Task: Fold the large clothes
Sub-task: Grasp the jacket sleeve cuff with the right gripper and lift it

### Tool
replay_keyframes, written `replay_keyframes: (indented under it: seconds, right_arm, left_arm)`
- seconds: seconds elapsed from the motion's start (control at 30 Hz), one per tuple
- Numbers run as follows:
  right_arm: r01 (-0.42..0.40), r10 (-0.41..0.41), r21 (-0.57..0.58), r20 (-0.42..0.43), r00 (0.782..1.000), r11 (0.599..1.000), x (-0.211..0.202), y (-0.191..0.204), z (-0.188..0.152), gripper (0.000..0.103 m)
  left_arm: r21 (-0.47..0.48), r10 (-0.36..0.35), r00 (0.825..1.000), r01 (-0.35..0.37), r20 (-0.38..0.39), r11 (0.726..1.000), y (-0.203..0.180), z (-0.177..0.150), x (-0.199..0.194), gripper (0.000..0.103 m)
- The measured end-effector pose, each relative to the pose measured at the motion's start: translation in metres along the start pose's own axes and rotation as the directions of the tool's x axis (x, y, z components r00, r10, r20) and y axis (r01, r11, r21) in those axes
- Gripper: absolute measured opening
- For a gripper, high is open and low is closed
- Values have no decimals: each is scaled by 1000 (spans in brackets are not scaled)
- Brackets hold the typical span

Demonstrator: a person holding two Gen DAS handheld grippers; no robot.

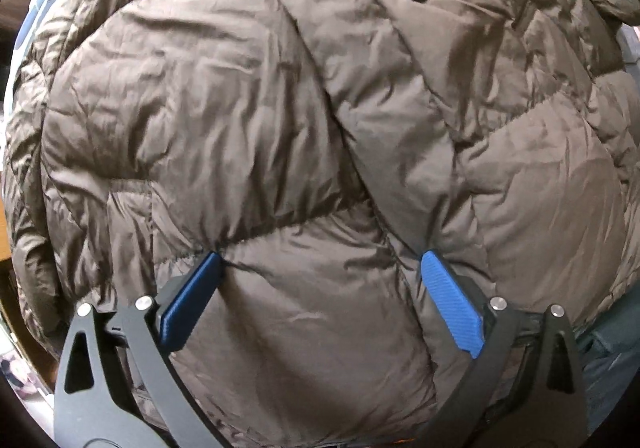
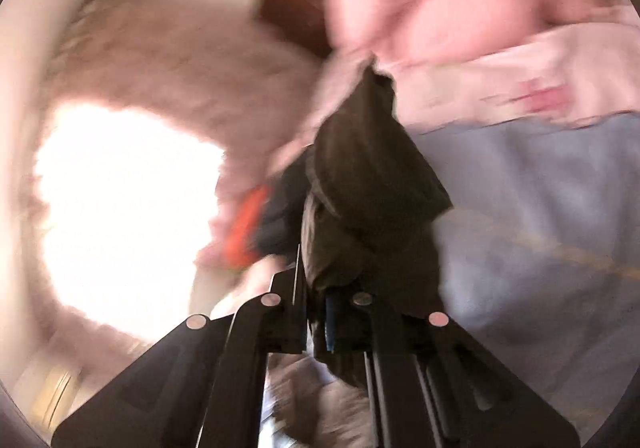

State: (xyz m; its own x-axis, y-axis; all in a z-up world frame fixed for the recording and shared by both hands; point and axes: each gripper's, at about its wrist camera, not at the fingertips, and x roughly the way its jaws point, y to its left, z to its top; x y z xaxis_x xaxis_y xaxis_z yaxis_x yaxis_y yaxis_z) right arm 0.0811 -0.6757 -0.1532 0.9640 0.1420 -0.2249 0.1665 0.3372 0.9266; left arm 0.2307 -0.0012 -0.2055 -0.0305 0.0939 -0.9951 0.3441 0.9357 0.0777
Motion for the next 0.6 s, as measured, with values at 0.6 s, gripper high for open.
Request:
replay_keyframes:
  seconds: [0.6]
  right_arm:
    - [-242,-244,-394,-844,478,887,179,71,-390,10]
  left_arm:
    - [-373,52,992,-6,114,928,70,-7,69,101]
